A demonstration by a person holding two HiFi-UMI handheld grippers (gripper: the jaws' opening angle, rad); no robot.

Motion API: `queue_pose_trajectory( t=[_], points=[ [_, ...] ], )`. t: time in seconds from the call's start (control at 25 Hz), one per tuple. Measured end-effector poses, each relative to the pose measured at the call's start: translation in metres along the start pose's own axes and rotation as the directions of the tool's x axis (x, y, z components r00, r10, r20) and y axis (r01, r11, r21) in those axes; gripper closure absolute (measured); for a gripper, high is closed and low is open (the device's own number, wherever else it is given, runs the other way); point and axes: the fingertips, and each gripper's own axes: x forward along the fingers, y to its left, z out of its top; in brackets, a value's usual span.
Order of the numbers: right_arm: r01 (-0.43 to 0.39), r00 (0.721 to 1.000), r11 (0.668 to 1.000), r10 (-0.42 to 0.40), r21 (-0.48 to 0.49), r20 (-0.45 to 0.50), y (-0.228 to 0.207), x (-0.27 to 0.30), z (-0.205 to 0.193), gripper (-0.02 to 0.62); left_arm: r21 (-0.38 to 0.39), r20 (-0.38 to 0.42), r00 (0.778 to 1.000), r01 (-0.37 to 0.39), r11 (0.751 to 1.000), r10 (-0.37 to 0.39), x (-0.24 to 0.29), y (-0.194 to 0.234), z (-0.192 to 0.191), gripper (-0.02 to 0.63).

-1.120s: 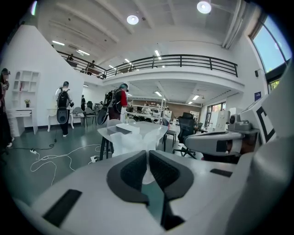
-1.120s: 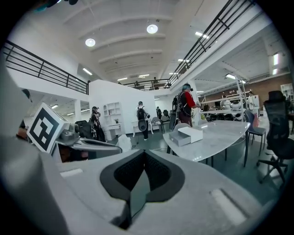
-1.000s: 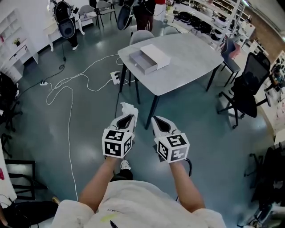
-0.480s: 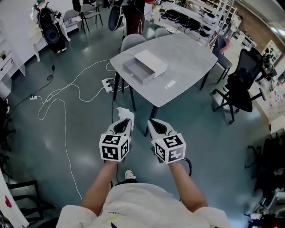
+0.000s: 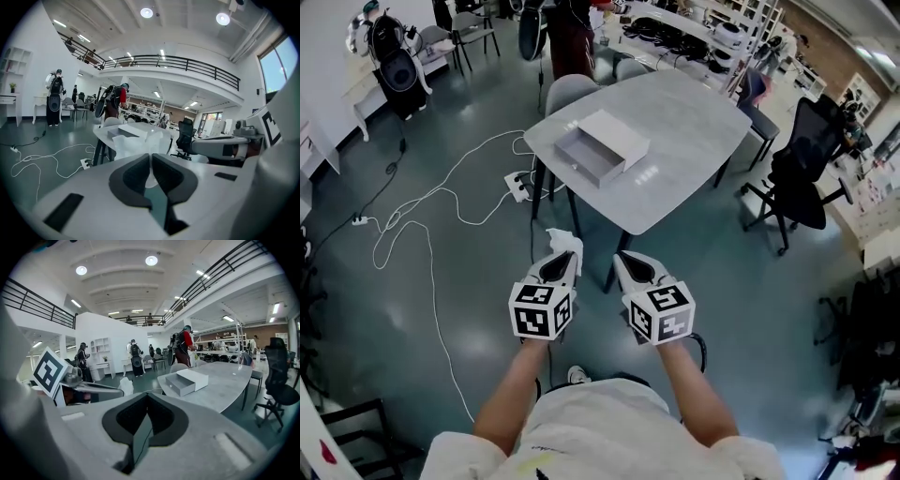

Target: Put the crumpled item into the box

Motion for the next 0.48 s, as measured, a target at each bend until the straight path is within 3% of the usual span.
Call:
queue_pose_trajectory(
  t=[0.24,0.48],
  points=[
    [0.01,1.0,1.0,-0.009,0.015,-0.009,-0.02,0.013,-0.001,0.591,0.004,-0.017,1.0,0.014,1.0,-0.014,0.024,0.001,0.004,0.581],
    [-0.023,1.0,1.0,0.023,0.017,-0.005,-0.05,0.046,0.011,0.591,0.003,-0.031,0.999,-0.017,1.0,0.017,0.061,0.018,0.018,0.581]
  ],
)
